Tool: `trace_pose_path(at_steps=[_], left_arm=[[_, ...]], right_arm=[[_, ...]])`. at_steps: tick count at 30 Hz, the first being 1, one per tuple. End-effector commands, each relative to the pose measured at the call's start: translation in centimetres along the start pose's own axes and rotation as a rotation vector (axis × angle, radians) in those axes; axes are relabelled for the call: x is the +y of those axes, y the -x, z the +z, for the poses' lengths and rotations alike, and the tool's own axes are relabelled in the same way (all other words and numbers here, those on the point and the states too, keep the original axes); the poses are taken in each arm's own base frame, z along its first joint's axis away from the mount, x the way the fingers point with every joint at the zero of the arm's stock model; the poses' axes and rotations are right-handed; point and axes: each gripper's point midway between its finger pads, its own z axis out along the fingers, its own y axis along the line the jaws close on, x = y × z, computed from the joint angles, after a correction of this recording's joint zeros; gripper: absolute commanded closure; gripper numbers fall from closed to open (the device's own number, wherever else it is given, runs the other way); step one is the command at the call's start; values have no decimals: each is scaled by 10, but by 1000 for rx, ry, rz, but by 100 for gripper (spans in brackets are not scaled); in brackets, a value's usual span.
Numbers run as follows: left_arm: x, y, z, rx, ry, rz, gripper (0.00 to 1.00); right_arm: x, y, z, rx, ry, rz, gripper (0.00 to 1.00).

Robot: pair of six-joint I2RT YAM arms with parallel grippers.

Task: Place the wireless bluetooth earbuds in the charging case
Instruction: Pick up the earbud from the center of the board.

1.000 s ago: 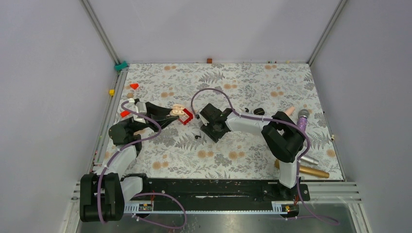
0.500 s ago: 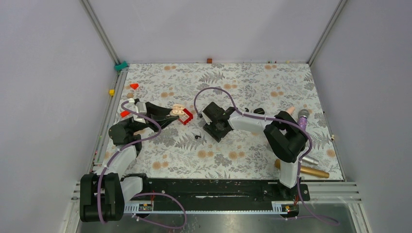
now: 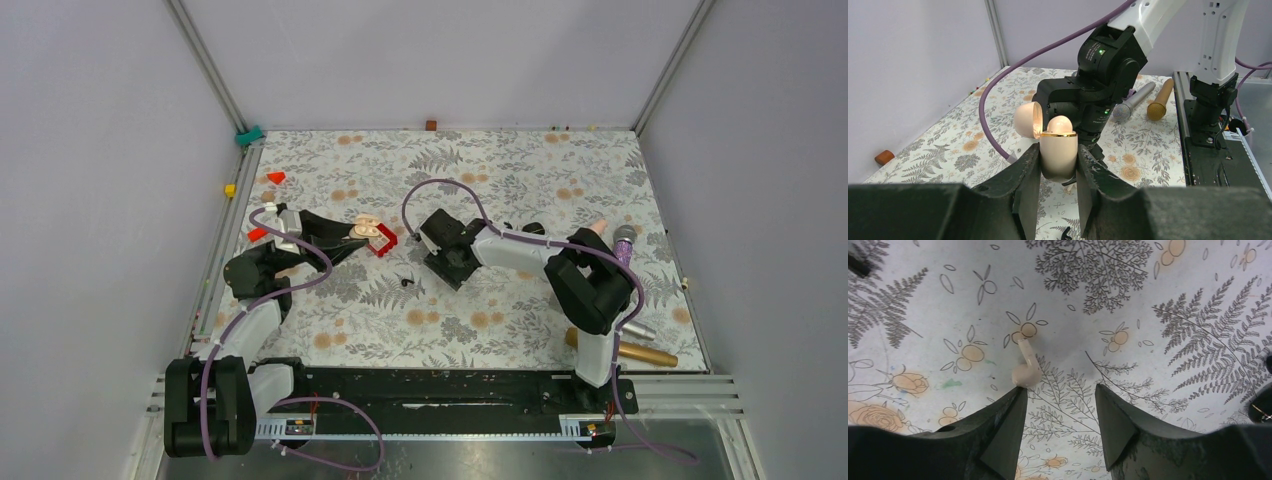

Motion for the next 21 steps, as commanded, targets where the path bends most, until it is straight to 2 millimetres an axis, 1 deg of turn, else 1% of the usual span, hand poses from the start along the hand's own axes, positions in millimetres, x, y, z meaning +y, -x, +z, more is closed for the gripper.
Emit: trace_pose_path(at_steps=[1,5,7,10,12,14,17,21], left_arm=[[-1,14,1,-26,-1,87,100],[-1,13,1,-25,0,84,100],[0,12,1,-25,0,83,100],[-1,13,1,-26,0,87,100],[-1,13,1,-26,0,86,100],[0,13,1,-26,0,85,100],[0,12,1,-24,0,82,100],[0,12,1,-23,-1,82,100]], right_arm=[[-18,6,-4,-11,-58,17,40],[-26,7,-8,-17,-65,44,39],[-25,7,-11,-24,-24,86,39],[-13,9,-17,-69,132,220,40],[-4,14,-22,-114,246,300,41],[0,19,-25,-163,324,375,41],[5,26,-26,-208,408,439,41],[15,28,-24,-221,507,489,42]])
